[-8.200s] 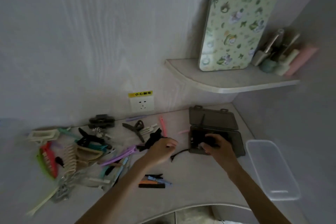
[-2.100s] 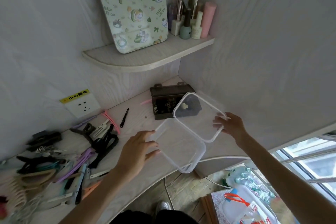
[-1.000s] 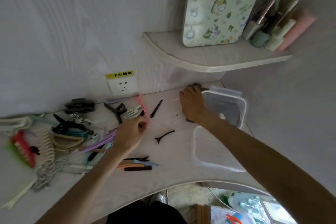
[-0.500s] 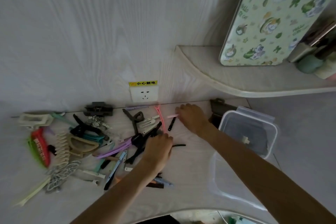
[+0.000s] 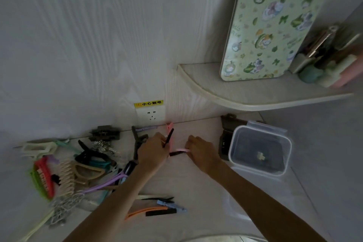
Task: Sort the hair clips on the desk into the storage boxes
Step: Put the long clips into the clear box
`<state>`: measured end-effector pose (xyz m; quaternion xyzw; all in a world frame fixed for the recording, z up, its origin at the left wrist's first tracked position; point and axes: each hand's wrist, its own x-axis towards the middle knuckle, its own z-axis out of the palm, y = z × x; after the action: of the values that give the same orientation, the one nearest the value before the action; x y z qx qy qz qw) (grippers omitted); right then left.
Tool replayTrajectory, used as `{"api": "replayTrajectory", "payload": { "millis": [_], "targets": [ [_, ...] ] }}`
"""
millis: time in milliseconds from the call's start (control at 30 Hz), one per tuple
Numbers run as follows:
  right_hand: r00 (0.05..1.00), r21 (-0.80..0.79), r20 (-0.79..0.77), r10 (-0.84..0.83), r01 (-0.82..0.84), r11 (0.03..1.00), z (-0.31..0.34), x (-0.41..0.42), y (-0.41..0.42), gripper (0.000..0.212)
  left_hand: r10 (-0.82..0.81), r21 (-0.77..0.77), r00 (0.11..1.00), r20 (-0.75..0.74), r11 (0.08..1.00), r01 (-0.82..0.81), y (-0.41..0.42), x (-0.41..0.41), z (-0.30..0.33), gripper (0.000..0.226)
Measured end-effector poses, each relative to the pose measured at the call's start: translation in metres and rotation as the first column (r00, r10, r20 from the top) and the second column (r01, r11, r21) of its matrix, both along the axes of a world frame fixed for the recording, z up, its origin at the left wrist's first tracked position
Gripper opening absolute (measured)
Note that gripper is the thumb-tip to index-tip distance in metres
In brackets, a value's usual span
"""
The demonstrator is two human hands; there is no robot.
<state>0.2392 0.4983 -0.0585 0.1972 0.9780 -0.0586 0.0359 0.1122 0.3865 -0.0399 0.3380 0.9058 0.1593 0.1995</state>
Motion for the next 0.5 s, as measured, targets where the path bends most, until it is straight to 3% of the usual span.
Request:
{"api": "replayTrajectory", "payload": {
  "millis": [67,133,267,333,400,500],
  "targets": [
    [0.993,0.102,0.114,0.036,-0.048,0.994,0.002,0.002,-0.002,0.029,-0.035,-0.097,0.999,0.036,0.995,0.038,0.012,-0.005,-0.005,0.029],
    [0.991,0.124,0.134,0.025,-0.042,0.991,0.003,0.006,0.000,0.037,-0.068,-0.132,0.993,0.097,0.988,0.080,0.020,-0.005,-0.006,0.038],
    [0.999,0.095,0.040,0.010,-0.014,0.995,0.042,0.028,-0.005,0.027,-0.130,-0.146,0.991,-0.009,0.981,0.128,0.027,-0.007,-0.005,0.030],
    [0.998,-0.039,-0.058,-0.032,0.030,0.999,0.062,0.042,-0.002,0.012,-0.138,-0.134,0.989,-0.049,0.982,0.130,0.027,-0.008,-0.006,0.028],
    [0.988,-0.188,-0.081,-0.131,0.114,0.975,0.083,0.059,0.000,0.022,-0.163,-0.115,0.985,-0.058,0.981,0.156,0.024,-0.007,-0.007,0.029],
    [0.960,-0.375,-0.055,-0.273,0.234,0.897,0.106,0.094,0.004,0.020,-0.202,-0.024,0.979,-0.023,0.979,0.201,0.020,-0.004,-0.006,0.026]
  ]
}}
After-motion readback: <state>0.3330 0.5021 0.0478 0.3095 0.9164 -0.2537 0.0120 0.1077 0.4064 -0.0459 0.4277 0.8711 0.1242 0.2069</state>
